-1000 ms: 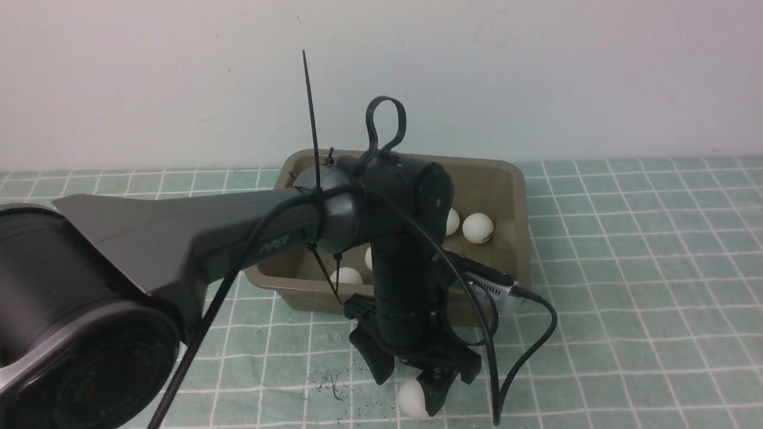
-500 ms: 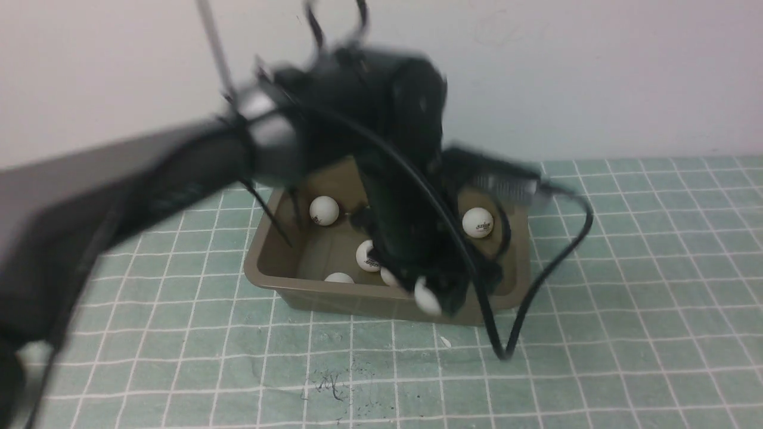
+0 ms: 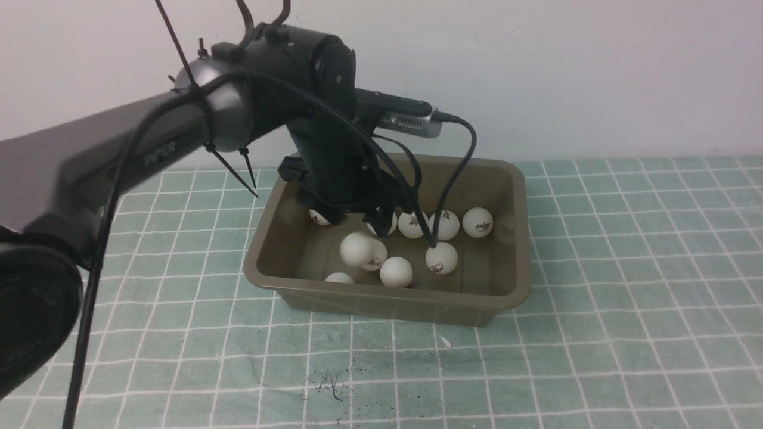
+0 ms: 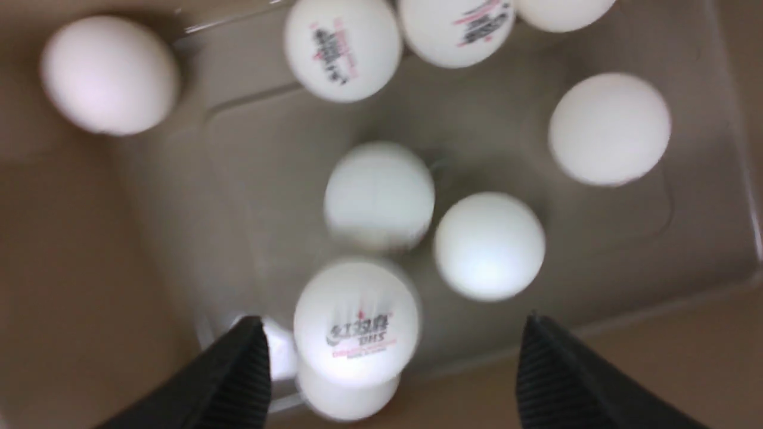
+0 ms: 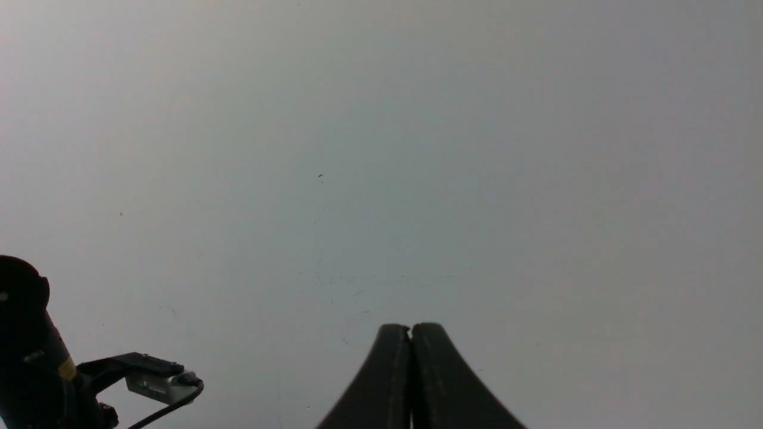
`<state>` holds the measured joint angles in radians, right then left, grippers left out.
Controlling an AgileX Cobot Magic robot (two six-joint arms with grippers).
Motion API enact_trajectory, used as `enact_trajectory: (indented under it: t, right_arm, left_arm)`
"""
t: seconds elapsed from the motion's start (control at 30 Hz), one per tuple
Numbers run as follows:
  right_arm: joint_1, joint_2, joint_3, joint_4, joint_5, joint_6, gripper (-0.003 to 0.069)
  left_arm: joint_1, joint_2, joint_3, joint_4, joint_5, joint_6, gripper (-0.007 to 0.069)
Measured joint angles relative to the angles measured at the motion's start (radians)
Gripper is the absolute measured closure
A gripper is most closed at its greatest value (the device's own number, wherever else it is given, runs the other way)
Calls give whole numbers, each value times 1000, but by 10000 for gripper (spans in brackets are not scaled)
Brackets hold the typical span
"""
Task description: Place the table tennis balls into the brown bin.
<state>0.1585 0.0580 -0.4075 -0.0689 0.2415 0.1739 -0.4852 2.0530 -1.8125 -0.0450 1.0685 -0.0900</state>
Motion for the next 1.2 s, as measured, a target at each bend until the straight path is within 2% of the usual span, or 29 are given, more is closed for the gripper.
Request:
enact_trajectory:
  t: [0.07, 0.1, 0.17, 0.23, 0.3, 0.4, 0.5, 0.57, 0.63, 0.77, 0.93, 1.03, 1.2]
  right_arm:
    - [0, 0, 0, 0, 0, 0, 673]
    - [0, 0, 0, 0, 0, 0, 673]
    - [0, 0, 0, 0, 0, 0, 673]
    - [0, 0, 0, 0, 0, 0, 673]
    - [0, 0, 0, 0, 0, 0, 673]
    - [0, 0, 0, 0, 0, 0, 673]
    - [0, 0, 0, 0, 0, 0, 673]
    - [0, 0, 0, 0, 0, 0, 673]
    - [0, 0, 0, 0, 0, 0, 673]
    - [0, 0, 0, 0, 0, 0, 673]
    - [0, 0, 0, 0, 0, 0, 673]
    - [0, 0, 0, 0, 0, 0, 673]
    - [0, 0, 1, 0, 1, -15, 673]
  left_arm:
    - [2, -19, -19, 17, 47, 1, 154]
    - [3, -43, -36, 38, 91, 1, 200]
    - [4, -117, -56, 92, 138, 1, 356]
    - [4, -261, -48, 143, 157, -2, 552]
    - [1, -403, -12, 153, 157, -14, 606]
    - [-14, -588, 84, 159, 151, -19, 626]
    - [-33, -802, 255, 156, 71, -19, 629]
    - [-37, -906, 372, 156, -11, -21, 629]
    - [-37, -1092, 564, 160, -163, -43, 629]
    - [-38, -1356, 834, 214, -309, -68, 629]
    - [-38, -1581, 1015, 316, -404, -124, 629]
    - [-38, -1809, 1146, 319, -589, -196, 629]
    - [-38, -2062, 1269, 321, -737, -260, 629]
